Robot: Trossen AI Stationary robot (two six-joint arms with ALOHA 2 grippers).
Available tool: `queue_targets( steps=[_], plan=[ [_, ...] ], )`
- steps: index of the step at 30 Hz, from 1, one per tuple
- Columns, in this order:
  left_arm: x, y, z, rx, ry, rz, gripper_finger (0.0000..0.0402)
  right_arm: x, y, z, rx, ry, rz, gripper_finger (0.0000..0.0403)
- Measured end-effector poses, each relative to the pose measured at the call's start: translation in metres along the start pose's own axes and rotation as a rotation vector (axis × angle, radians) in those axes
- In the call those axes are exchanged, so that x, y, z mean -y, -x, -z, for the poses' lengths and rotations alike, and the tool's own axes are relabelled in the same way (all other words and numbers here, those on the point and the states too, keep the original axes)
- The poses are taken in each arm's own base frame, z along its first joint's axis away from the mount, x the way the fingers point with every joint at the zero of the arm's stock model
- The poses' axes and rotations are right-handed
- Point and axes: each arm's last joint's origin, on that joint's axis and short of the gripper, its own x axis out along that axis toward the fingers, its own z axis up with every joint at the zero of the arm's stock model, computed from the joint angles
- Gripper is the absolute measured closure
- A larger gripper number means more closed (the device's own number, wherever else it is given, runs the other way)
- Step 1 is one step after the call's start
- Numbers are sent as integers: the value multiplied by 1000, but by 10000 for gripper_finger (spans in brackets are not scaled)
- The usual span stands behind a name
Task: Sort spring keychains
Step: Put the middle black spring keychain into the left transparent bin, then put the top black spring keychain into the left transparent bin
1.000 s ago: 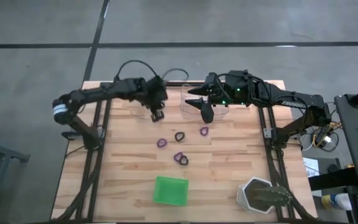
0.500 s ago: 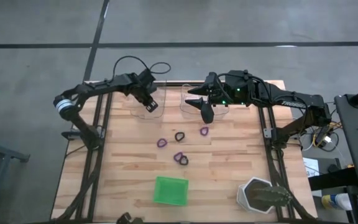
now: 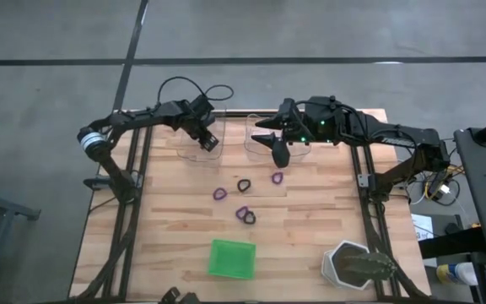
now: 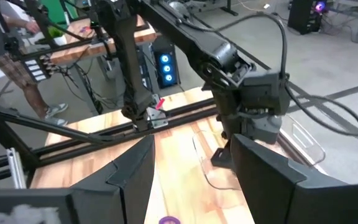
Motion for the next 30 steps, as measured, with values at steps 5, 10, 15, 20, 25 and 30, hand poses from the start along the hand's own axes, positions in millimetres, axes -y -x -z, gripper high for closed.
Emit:
queue_targets(
  steps=[5,10,15,20,25,30],
  plan=[
    [1,7,-5,12,28,1,255,2,-5,10,-32,-28,10,197],
    [12,28,-11,49,-7,52,236,3,-8,17,-61,-55,18,197],
    [40,52,-17,110,-85,146,235,3,-8,16,-57,-55,17,197],
    [81,74,-19,196,-203,235,235,3,-8,16,-53,-55,16,197],
    [124,81,-11,254,-354,315,235,3,-8,16,-52,-53,16,197],
    [155,81,2,295,-472,370,235,3,-8,16,-52,-51,16,197]
  ],
)
